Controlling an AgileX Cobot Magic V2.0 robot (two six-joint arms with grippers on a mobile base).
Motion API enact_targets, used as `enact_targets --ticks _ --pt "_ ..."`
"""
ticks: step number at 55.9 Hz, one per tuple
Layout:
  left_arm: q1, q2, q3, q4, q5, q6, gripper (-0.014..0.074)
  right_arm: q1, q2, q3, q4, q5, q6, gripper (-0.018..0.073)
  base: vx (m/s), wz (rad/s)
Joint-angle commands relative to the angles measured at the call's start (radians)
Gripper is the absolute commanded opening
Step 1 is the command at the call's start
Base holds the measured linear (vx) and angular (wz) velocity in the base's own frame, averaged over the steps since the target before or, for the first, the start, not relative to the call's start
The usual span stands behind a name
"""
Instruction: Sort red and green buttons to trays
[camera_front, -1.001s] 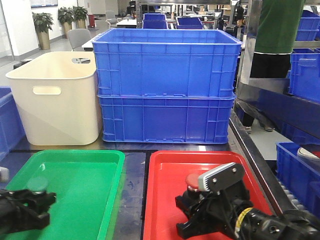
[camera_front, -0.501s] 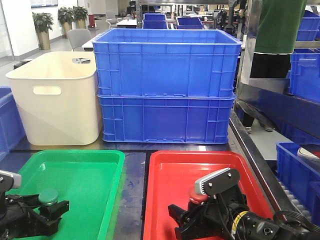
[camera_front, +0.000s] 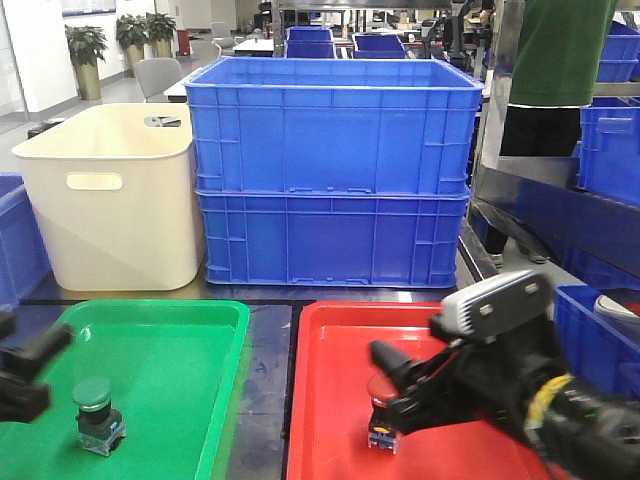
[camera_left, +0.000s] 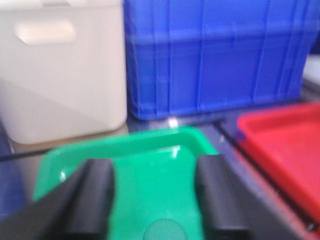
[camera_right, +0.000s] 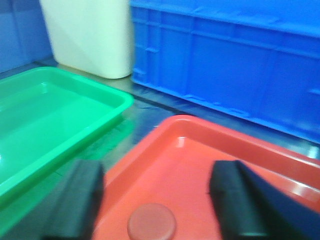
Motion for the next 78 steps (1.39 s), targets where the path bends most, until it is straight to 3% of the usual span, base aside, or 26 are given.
enact_targets --ticks 1,7,15,22,29,52,55,59,61,63,67,70,73,78 --pt "-0.004 -0.131 0.024 0.032 -0.014 -0.087 0.0215 0.001 -0.128 -0.031 0.013 0.131 0.003 0.027 0.0 0.0" --pt "-0.004 -0.296 0.119 0.18 -0.022 -0.234 -0.0009 0.001 -0.249 -0.026 0.053 0.392 0.004 -0.0013 0.0 0.0" --pt "-0.004 -0.511 0.248 0.412 -0.056 -0.515 -0.0007 0.001 -0.402 0.071 0.062 0.446 -0.003 -0.0012 0.0 0.0" --pt "-0.004 -0.65 0.317 0.583 -0.063 -0.654 -0.0007 0.001 -0.503 0.179 0.059 0.422 -0.003 -0.0011 0.0 0.0" --pt "-0.004 -0.737 0.344 0.673 -0.086 -0.681 -0.0006 0.001 -0.568 0.256 0.059 0.426 -0.003 -0.0011 0.0 0.0" --pt "-0.004 -0.761 0.347 0.669 -0.065 -0.676 -0.0006 0.001 -0.596 0.334 0.059 0.444 -0.003 -0.0011 0.0 0.0" --pt "-0.004 -0.756 0.349 0.607 -0.033 -0.679 -0.0006 0.001 -0.596 0.334 0.059 0.443 -0.003 -0.0011 0.0 0.0" --pt "-0.004 -0.748 0.358 0.393 0.015 -0.651 -0.0006 0.001 -0.596 0.334 0.059 0.443 -0.003 -0.0011 0.0 0.0" --pt "-0.004 -0.748 0.367 0.286 0.034 -0.577 -0.0006 0.001 -0.596 0.334 0.059 0.443 -0.003 -0.0011 0.0 0.0" --pt "-0.004 -0.748 0.384 0.159 0.047 -0.431 -0.0006 0.001 -0.596 0.334 0.059 0.444 -0.003 -0.0011 0.0 0.0" --pt "-0.004 -0.748 0.426 -0.171 0.052 -0.126 -0.0006 0.001 -0.596 0.334 0.059 0.444 -0.003 -0.0011 0.0 0.0" --pt "-0.004 -0.755 0.458 -0.405 0.074 0.143 -0.0006 0.001 -0.596 0.334 0.059 0.444 -0.003 -0.0011 0.0 0.0" --pt "-0.004 -0.769 0.487 -0.608 0.107 0.333 -0.0006 0.001 -0.596 0.334 0.059 0.444 -0.003 -0.0011 0.0 0.0" --pt "-0.004 -0.816 0.53 -0.819 0.195 0.541 -0.0006 0.001 -0.596 0.334 0.059 0.444 -0.003 -0.0011 0.0 0.0"
